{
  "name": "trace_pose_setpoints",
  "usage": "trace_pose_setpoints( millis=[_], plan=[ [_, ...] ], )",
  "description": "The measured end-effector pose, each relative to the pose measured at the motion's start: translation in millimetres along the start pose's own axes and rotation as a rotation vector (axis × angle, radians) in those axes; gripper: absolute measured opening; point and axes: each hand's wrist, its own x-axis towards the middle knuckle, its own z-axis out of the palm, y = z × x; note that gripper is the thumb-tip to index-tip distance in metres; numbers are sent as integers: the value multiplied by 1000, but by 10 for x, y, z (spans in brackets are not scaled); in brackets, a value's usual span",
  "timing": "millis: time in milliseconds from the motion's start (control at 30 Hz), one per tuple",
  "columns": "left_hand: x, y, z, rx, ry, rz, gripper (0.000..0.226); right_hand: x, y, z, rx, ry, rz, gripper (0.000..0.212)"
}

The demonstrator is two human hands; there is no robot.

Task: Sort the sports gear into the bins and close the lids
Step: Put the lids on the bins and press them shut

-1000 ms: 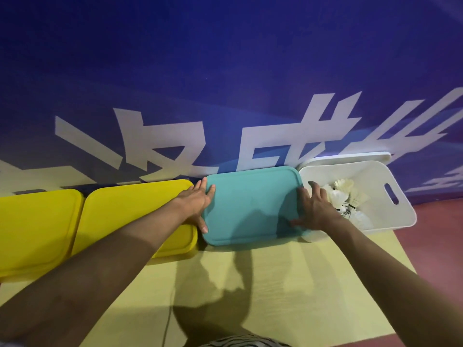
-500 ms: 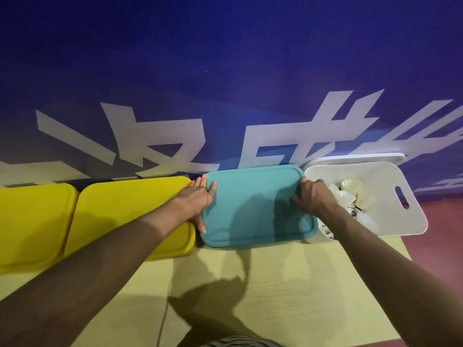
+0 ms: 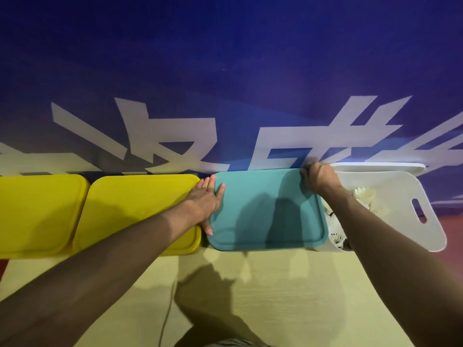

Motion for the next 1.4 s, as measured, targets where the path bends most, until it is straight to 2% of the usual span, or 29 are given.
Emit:
trace_pose_setpoints(
  millis=[133,267,600,900,1200,1400],
  plan=[
    [6,34,35,77,-20,-22,155,36,76,40,45,-26,9,28],
    [-28,-5,144,37,-12,-24,155,-34,104,189,223,17,32,19],
    [-57,-136,138,-98,2,40,156,-20,132,260,343,13,39,20],
    [-102,-206,176,-130,46,103,146,-34,119,317,449,60,123,14],
    [-118,-216,172,-134,44,110,144,-94,133,291,379,-38,35,30],
    [-220,-80,209,-87,-44,185,147,-77,146,264,318,-12,2,25]
  ],
)
